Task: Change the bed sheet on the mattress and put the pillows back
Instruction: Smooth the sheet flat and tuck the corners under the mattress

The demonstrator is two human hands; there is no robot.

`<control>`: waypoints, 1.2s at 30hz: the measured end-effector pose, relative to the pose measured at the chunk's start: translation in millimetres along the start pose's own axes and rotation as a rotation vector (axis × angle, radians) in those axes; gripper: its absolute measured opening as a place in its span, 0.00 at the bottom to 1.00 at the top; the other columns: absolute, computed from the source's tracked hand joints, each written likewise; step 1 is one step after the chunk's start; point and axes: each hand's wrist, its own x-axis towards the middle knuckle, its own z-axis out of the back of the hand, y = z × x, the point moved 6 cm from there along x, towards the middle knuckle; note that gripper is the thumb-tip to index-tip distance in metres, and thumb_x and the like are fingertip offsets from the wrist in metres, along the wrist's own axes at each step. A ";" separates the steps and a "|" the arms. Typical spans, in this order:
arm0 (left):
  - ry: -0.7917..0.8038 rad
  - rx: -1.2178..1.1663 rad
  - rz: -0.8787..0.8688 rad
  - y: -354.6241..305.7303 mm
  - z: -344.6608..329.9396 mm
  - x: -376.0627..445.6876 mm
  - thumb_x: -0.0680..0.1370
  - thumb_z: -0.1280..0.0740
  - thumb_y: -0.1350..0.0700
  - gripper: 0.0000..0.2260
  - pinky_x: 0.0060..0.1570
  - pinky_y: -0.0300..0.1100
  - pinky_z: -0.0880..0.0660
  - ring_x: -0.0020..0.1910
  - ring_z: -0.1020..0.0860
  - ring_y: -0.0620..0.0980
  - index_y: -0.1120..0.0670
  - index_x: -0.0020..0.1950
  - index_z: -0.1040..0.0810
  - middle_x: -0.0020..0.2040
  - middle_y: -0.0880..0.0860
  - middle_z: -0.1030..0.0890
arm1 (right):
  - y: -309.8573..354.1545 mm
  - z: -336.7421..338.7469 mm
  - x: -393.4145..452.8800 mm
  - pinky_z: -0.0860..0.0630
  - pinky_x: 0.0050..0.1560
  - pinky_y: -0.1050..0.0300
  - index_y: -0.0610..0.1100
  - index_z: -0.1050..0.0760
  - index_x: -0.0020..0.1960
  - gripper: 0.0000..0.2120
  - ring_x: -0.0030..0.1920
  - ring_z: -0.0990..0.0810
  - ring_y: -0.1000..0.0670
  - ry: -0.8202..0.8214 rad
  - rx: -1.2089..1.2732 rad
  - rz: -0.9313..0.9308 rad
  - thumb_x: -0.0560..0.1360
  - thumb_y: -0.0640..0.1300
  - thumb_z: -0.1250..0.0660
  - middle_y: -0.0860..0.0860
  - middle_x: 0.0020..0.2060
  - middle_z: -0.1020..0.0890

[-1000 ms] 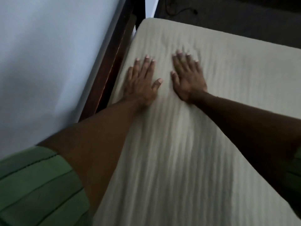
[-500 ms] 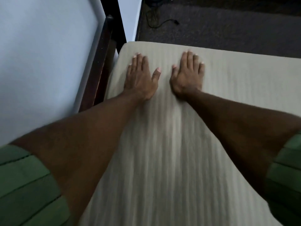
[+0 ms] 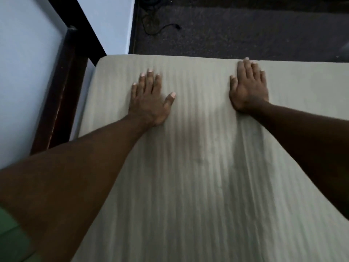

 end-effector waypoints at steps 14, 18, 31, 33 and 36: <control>-0.187 -0.595 0.021 -42.6 -30.9 -64.1 0.82 0.51 0.38 0.32 0.81 0.46 0.51 0.82 0.46 0.48 0.56 0.80 0.33 0.82 0.55 0.40 | 5.7 -20.3 -96.6 0.49 0.81 0.41 0.44 0.48 0.84 0.30 0.82 0.47 0.42 -0.084 0.101 0.130 0.85 0.54 0.54 0.45 0.83 0.45; -0.186 -0.944 0.223 -52.3 -27.4 -95.2 0.82 0.46 0.41 0.29 0.81 0.48 0.47 0.80 0.41 0.46 0.56 0.78 0.30 0.80 0.53 0.35 | -24.9 -10.1 -99.4 0.53 0.81 0.39 0.40 0.51 0.83 0.31 0.82 0.51 0.40 -0.119 0.086 -0.078 0.84 0.52 0.55 0.42 0.83 0.48; -0.153 -0.552 0.176 -28.6 -59.7 -216.2 0.82 0.53 0.41 0.30 0.80 0.50 0.51 0.82 0.46 0.50 0.53 0.80 0.34 0.83 0.53 0.41 | 0.0 -32.5 -264.5 0.50 0.81 0.43 0.46 0.46 0.84 0.30 0.82 0.46 0.44 0.016 0.155 0.145 0.85 0.56 0.51 0.47 0.83 0.44; -0.180 -0.538 0.163 -48.9 -57.9 -231.0 0.81 0.53 0.40 0.31 0.80 0.51 0.51 0.82 0.46 0.52 0.54 0.80 0.33 0.82 0.55 0.40 | -44.2 -24.5 -263.5 0.52 0.82 0.42 0.45 0.51 0.84 0.30 0.83 0.51 0.45 0.002 0.104 -0.053 0.85 0.56 0.56 0.47 0.84 0.49; -0.240 -0.658 0.016 -79.0 -65.9 -270.5 0.84 0.47 0.46 0.26 0.78 0.58 0.43 0.80 0.38 0.54 0.59 0.78 0.30 0.79 0.58 0.34 | -20.4 -17.4 -282.7 0.53 0.82 0.42 0.41 0.48 0.83 0.30 0.83 0.50 0.42 -0.008 0.199 -0.102 0.85 0.53 0.53 0.43 0.83 0.47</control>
